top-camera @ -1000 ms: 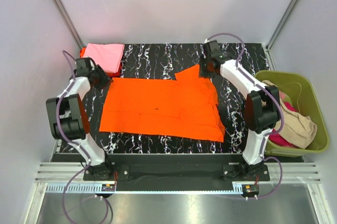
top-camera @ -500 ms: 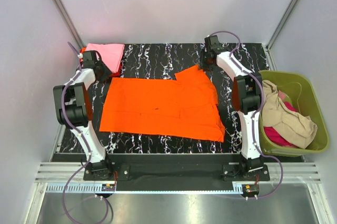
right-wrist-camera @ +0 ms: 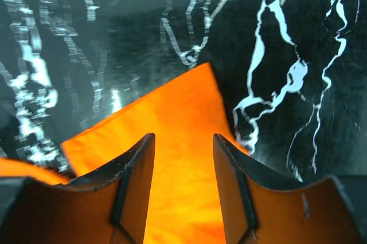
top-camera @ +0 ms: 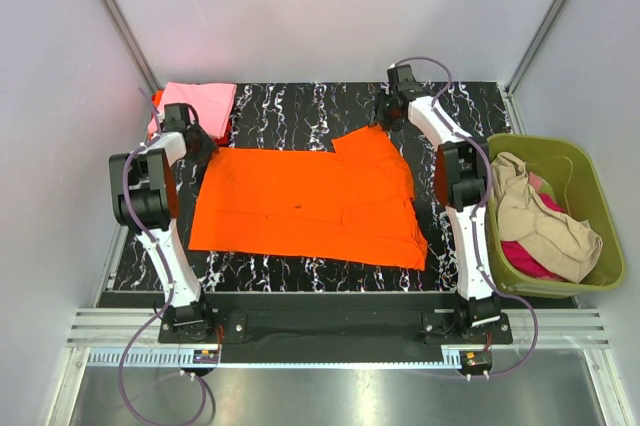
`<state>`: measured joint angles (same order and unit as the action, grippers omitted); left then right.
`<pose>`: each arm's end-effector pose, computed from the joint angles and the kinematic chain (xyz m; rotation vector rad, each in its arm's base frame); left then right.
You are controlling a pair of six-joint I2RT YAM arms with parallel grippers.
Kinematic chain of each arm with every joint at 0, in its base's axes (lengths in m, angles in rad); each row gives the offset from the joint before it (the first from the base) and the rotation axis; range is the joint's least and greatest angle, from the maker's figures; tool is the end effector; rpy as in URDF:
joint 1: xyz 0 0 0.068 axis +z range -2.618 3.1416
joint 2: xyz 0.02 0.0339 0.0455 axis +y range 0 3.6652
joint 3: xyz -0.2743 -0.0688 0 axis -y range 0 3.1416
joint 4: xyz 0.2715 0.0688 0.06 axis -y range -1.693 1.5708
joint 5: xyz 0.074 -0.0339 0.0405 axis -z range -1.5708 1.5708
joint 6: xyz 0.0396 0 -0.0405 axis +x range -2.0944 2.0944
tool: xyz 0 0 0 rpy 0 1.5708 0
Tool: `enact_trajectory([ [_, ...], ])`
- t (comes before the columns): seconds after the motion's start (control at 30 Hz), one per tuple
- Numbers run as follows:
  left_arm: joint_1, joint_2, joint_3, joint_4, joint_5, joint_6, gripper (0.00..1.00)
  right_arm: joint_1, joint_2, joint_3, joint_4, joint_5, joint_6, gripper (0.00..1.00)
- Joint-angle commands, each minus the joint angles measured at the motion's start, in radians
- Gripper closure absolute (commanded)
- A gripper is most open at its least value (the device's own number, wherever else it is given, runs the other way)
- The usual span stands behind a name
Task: Fold and stack the t-shirts
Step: Fold the tshirt
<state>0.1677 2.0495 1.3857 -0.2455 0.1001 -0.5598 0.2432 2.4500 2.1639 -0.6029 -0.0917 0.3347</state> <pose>0.4609 0.0740 0.1475 -0.8480 2.3483 -0.2896 0.5622 0.1432 0.1813 0.0734 2.4886 0.3611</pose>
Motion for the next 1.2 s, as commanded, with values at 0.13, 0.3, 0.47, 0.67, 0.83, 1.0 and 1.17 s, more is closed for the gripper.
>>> enact_trajectory([
  [0.13,0.007,0.02,0.053,0.028,0.024,-0.008,0.67,-0.021,0.102,0.148,-0.023,-0.025,-0.054,0.44],
  [0.3,0.007,0.024,0.064,0.025,0.035,0.011,0.79,-0.022,0.15,0.194,-0.061,-0.005,-0.091,0.43],
  [0.47,0.007,0.035,0.081,0.018,0.047,0.021,0.98,-0.022,0.159,0.227,-0.067,0.032,-0.129,0.43],
  [0.67,0.009,0.038,0.085,0.017,0.066,0.028,1.0,-0.022,0.202,0.278,-0.08,-0.037,-0.138,0.55],
  [0.83,0.007,0.003,0.073,-0.011,0.018,0.029,0.92,-0.022,0.205,0.271,-0.08,-0.055,-0.141,0.69],
  [1.0,0.007,-0.042,0.042,0.022,-0.028,0.028,0.66,-0.022,0.199,0.274,-0.078,-0.112,-0.138,1.0],
  [1.17,0.007,-0.008,0.067,0.011,-0.023,0.044,0.65,-0.022,0.193,0.271,-0.08,-0.117,-0.131,1.0],
])
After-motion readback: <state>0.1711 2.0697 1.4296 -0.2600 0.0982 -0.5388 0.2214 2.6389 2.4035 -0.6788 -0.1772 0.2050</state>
